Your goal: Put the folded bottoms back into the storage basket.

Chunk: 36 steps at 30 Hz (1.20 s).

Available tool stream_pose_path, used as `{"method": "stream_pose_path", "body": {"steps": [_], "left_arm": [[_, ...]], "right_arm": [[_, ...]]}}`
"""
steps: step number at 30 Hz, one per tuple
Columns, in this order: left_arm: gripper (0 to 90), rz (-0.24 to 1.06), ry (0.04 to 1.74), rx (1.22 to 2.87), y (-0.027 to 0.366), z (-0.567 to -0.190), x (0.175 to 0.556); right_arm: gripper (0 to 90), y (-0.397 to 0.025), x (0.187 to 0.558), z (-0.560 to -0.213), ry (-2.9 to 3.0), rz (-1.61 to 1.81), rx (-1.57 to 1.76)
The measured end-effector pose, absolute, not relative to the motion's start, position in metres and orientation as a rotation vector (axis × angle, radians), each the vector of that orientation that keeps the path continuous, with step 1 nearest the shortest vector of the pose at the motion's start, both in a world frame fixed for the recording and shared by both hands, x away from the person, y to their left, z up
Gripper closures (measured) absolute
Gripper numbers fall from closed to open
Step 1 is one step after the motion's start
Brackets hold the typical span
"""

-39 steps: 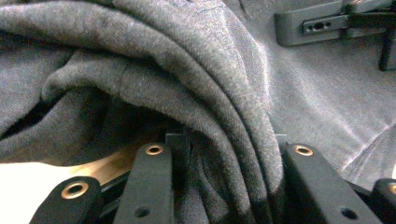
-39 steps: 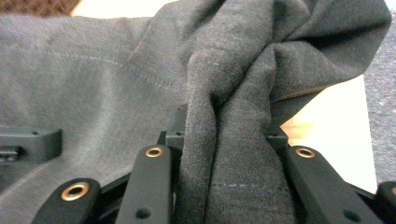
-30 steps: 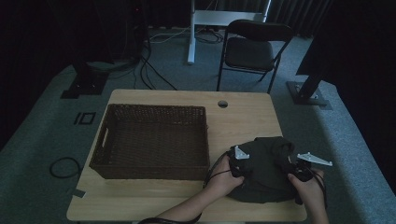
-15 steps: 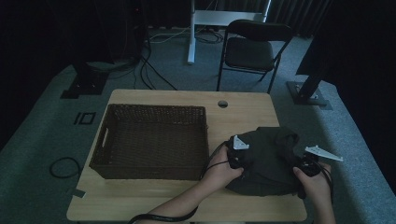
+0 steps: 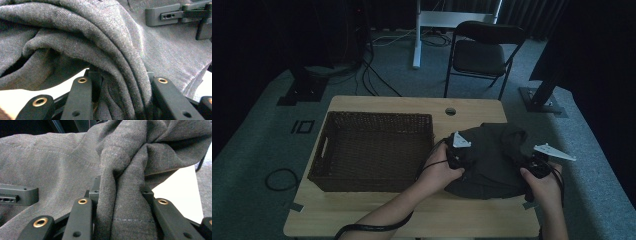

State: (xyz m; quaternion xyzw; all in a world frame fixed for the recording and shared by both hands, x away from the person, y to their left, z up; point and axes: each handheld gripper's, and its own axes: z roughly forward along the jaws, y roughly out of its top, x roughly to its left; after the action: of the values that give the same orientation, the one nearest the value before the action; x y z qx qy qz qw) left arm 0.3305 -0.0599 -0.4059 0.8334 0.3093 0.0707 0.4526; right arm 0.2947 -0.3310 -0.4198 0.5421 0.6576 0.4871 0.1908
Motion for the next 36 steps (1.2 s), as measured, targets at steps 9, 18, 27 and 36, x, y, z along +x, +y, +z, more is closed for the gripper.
{"method": "stream_pose_path", "body": {"steps": [9, 18, 27, 36], "left_arm": [[67.0, 0.174, 0.782, 2.033, -0.031, -0.386, 0.339], [67.0, 0.176, 0.795, 2.004, -0.003, -0.366, 0.351], [67.0, 0.232, 0.797, 2.009, 0.027, -0.342, 0.355], [66.9, 0.242, 0.836, 1.992, 0.066, -0.336, 0.36]], "right_arm": [[66.0, -0.307, 0.306, -0.4, 1.861, 1.407, 1.488], [66.1, -0.28, 0.319, -0.374, 1.868, 1.417, 1.446], [66.1, -0.252, 0.331, -0.354, 1.872, 1.466, 1.404], [66.1, -0.217, 0.344, -0.346, 1.902, 1.503, 1.373]]}}
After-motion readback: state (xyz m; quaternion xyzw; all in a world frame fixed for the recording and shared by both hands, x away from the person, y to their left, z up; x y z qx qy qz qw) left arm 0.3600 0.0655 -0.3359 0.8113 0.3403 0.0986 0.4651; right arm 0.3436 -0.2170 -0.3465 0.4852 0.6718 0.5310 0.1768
